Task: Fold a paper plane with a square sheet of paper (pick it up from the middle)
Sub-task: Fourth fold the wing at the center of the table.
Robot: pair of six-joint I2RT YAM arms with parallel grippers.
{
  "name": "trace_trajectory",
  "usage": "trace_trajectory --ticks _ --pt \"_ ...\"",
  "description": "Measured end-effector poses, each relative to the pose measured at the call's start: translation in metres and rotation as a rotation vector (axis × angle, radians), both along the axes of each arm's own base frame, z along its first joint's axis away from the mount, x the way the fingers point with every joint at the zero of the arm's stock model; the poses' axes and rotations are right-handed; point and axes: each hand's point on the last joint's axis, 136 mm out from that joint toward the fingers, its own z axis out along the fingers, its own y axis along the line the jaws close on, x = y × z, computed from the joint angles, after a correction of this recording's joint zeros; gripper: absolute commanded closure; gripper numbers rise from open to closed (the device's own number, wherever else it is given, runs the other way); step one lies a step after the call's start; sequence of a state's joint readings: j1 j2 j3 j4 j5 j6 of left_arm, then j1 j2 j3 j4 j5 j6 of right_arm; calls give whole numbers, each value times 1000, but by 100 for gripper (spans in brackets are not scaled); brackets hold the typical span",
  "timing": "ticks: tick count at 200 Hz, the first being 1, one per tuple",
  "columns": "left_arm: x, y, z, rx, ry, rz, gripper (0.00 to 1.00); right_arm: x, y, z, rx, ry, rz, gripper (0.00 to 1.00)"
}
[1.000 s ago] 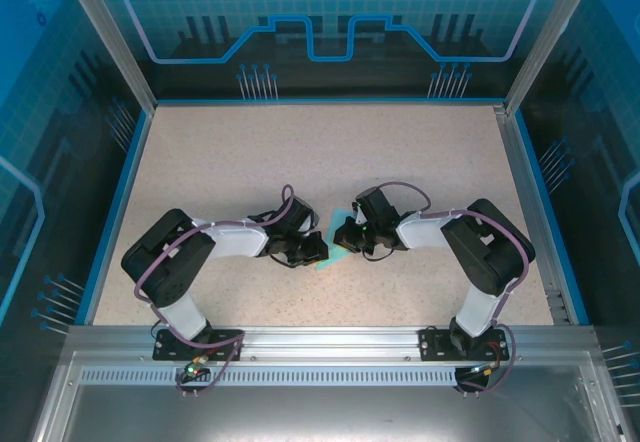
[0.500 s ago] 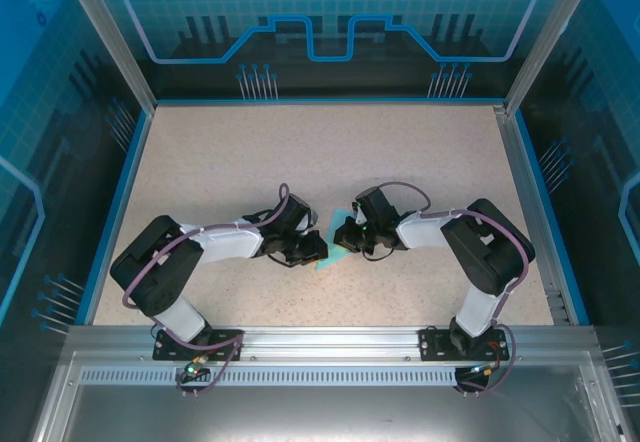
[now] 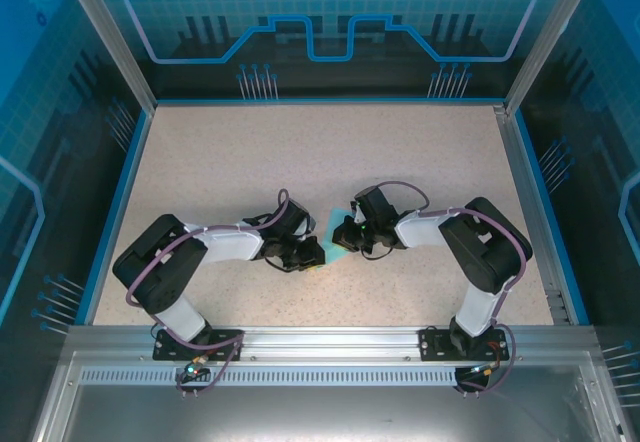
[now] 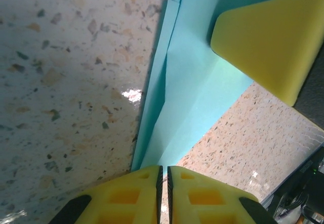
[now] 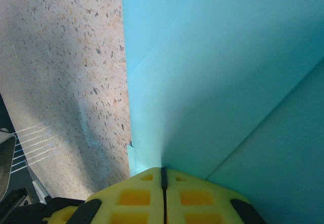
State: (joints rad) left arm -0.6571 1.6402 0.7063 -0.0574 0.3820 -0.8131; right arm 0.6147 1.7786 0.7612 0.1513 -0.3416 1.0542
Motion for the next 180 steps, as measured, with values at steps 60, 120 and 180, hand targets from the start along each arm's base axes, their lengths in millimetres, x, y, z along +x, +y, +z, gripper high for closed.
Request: trace_trajectory --ticks 60,120,180 --pt "0 2 -4 8 -1 3 87 0 0 0 -1 0 0 93" --pt "-2 5 -5 -1 -24 8 89 0 0 -1 0 2 1 94" --pt "-8 8 -1 -16 -34 6 95 0 1 -1 4 4 10 94"
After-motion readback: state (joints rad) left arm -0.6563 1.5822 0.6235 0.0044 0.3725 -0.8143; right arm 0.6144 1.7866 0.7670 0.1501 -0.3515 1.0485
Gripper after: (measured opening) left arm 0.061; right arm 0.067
